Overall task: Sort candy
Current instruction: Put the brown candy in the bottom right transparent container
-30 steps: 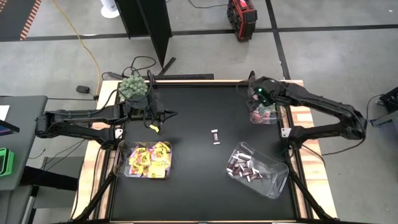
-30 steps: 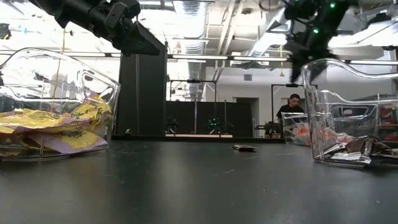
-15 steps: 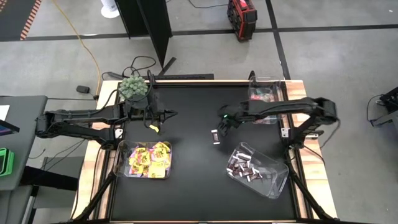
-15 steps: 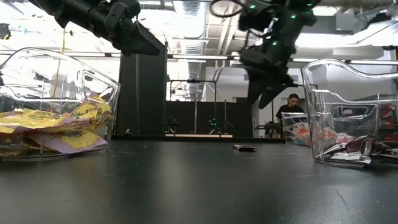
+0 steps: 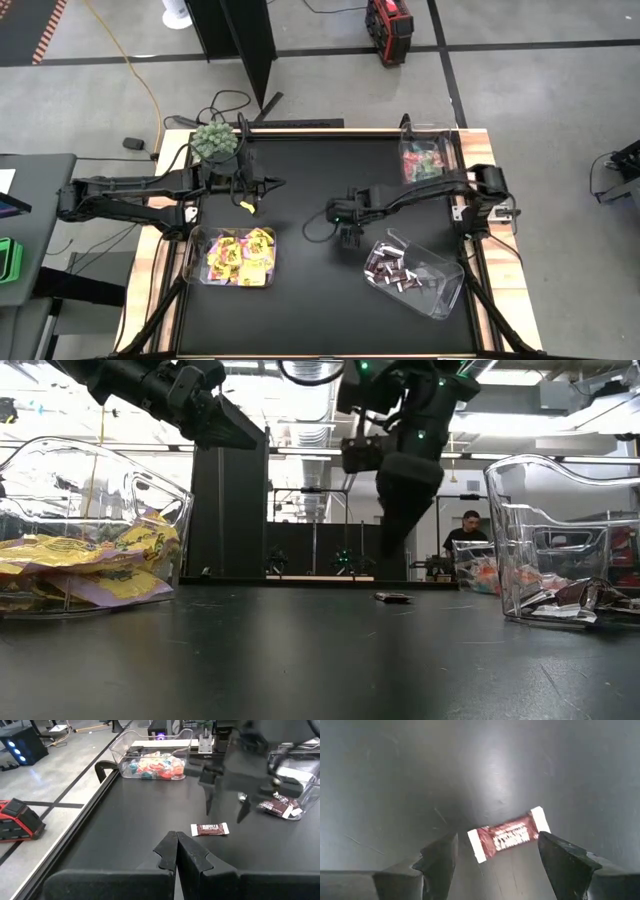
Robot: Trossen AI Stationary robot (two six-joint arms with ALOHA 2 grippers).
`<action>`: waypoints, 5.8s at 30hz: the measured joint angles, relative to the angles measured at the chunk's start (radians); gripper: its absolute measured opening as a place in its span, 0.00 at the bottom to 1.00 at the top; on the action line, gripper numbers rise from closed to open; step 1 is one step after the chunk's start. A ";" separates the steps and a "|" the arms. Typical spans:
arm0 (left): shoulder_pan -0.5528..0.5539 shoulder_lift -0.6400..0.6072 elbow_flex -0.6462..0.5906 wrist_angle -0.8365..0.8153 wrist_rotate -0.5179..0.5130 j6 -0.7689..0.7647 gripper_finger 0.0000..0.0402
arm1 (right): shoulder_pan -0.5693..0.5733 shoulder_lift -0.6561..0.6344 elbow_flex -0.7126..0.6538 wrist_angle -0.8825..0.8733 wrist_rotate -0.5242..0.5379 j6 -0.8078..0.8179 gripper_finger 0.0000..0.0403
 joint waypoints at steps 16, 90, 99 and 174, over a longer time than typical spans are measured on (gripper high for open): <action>0.000 0.000 0.000 -0.001 -0.002 0.001 0.00 | 0.067 0.104 0.035 -0.023 0.145 -0.135 0.70; 0.000 0.000 0.000 -0.002 -0.002 -0.006 0.00 | 0.071 0.185 0.036 -0.092 0.341 -0.036 0.46; 0.000 0.000 0.000 -0.008 -0.001 -0.007 0.00 | 0.026 0.183 0.036 -0.092 0.369 -0.019 0.55; 0.000 0.000 0.000 -0.038 -0.001 0.003 0.00 | -0.104 0.246 0.066 0.002 0.156 0.638 0.32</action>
